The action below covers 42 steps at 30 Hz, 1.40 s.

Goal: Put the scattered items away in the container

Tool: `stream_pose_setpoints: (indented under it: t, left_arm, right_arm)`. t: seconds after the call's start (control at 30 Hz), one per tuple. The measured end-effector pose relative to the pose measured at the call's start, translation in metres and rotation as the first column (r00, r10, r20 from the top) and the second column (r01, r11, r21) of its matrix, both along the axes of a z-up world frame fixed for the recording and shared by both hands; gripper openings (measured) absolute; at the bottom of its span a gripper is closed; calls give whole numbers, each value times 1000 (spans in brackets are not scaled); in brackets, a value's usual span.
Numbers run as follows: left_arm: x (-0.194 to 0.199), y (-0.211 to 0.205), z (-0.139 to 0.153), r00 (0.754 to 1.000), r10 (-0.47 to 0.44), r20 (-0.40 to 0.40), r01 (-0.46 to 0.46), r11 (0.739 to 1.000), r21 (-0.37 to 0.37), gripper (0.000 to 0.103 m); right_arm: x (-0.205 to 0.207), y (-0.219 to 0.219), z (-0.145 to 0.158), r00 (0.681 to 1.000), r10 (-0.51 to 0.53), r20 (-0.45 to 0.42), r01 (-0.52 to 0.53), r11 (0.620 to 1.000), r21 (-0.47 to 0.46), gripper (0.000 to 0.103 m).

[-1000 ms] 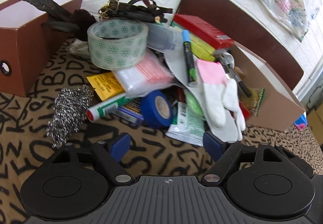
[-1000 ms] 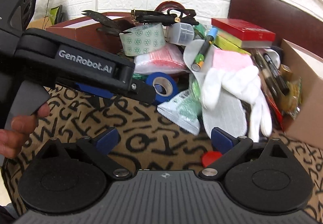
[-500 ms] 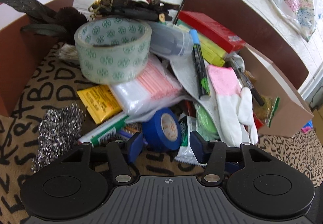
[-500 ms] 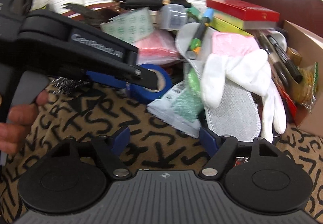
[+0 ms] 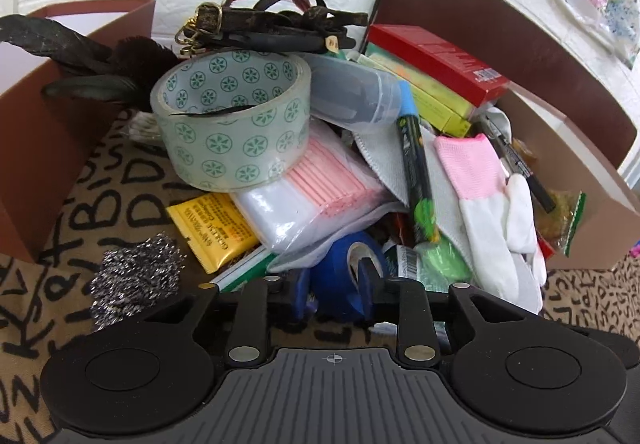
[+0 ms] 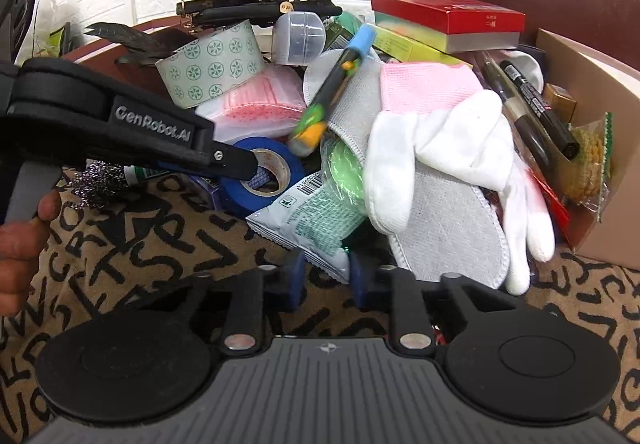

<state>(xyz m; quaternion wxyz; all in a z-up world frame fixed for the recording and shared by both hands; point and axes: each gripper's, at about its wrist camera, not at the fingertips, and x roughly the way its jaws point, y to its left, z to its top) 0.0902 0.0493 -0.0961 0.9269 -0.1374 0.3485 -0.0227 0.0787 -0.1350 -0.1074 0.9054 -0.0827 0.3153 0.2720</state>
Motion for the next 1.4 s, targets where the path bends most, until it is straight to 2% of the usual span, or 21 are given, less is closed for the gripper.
stream_pose_setpoints:
  t: [0.23,0.27,0.37,0.43,0.57,0.63,0.67,0.7,0.73,0.77,0.83,0.9,1.0,1.13,1.27,1.33,1.37,1.4]
  left_arm:
    - [-35,-4,0,999,-25,-32,24,999,-42,15]
    - [-41,-5,-1,998,-37,-44,34,998,-60,1]
    - [-60,-7,-7,996,-51,-71,45,995,-84,1]
    - [-71,-8,-11,995,-50,-87,43,996,-75,1]
    - [-91,-8,-15,992,-60,-108,52,996,-78,1]
    - [-95,-9,-12,992,-69,-107,61,995,-78,6]
    - [-97,-11,-11,992,-74,-102,66,995,-77,21]
    - [-98,-13,-9,993,-72,-92,65,995,-72,28]
    - [-98,-14,-7,995,-64,-78,59,996,-63,28]
    - [-98,-15,-5,996,-59,-64,55,997,-56,28]
    - [-95,-15,-1,998,-54,-34,52,997,-54,37]
    - [-89,-15,2,999,-37,-10,37,998,-45,49]
    - [-74,-17,4,999,-36,5,37,999,-39,51]
    - [-56,-23,3,999,-36,7,37,999,-33,51]
    - [-44,-29,1,999,-26,26,26,1000,-2,59]
    - [-36,-29,-3,1000,-22,4,22,1000,-11,55]
    - [-31,-27,-6,999,-27,-21,26,999,-30,36]
    - [-28,-24,-9,999,-31,-41,28,998,-54,23]
  right_arm:
    - [-26,-6,7,998,57,4,-57,998,-4,16]
    - [-32,-8,8,998,68,6,-68,998,-7,16]
    - [-48,-13,11,996,91,5,-91,996,-19,13]
    - [-59,-18,12,995,97,-2,-97,995,-28,5]
    - [-77,-31,9,996,88,-25,-89,995,-34,5]
    - [-81,-37,7,996,81,-38,-82,996,-33,5]
    - [-83,-39,6,996,76,-38,-78,997,-30,5]
    - [-83,-40,6,997,71,-36,-72,997,-25,6]
    - [-84,-41,7,997,64,-30,-65,998,-22,6]
    - [-84,-40,8,998,58,-20,-58,998,-18,8]
    - [-84,-38,11,998,59,-1,-59,998,-8,18]
    - [-81,-34,12,998,66,13,-66,998,-6,28]
    - [-75,-27,11,997,73,21,-73,997,-5,34]
    - [-63,-18,10,997,75,26,-75,997,1,35]
    - [-50,-9,6,998,65,22,-65,998,-2,35]
    - [-45,-6,3,998,60,17,-60,998,-8,34]
    - [-43,-5,2,998,56,17,-56,998,-12,25]
    - [-42,-6,2,999,52,15,-52,999,-12,17]
